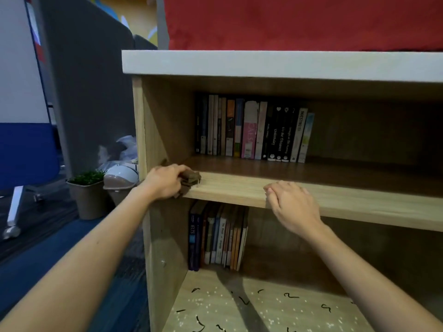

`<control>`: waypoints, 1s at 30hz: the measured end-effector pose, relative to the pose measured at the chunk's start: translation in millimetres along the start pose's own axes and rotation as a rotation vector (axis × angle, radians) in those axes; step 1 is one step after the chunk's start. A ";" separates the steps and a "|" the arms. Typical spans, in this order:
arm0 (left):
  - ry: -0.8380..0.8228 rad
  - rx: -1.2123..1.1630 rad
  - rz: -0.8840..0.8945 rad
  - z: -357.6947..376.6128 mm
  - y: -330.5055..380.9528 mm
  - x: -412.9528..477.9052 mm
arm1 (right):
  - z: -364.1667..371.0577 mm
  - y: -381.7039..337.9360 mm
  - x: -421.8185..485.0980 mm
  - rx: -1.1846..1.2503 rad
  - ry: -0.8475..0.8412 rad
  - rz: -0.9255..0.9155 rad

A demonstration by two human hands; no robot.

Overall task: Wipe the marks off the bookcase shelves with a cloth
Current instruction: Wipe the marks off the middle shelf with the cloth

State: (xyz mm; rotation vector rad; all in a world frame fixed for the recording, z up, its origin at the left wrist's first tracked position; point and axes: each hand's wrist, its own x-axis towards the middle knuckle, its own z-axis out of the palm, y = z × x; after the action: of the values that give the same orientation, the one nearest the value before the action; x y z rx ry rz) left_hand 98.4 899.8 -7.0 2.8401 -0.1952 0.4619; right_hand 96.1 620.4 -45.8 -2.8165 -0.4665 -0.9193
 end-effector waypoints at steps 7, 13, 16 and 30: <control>-0.002 -0.295 0.258 35.2 89.6 -14.7 | -2.0 3.1 5.1 0.122 -0.005 0.018; 0.103 -0.525 0.311 11.6 78.2 -4.0 | -37.8 54.6 -35.9 0.104 0.032 0.150; 0.028 -0.195 0.101 26.5 74.5 13.2 | -29.4 69.3 -60.2 0.056 0.055 0.104; -0.273 -0.759 0.290 54.9 287.2 26.3 | -99.7 160.4 -51.4 0.370 0.075 0.517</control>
State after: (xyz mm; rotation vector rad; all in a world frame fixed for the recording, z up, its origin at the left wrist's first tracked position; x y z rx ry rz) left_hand 89.9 607.3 17.2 2.1129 -0.6779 0.0215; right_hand 55.5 433.9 -2.5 -2.3753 0.0993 -0.7307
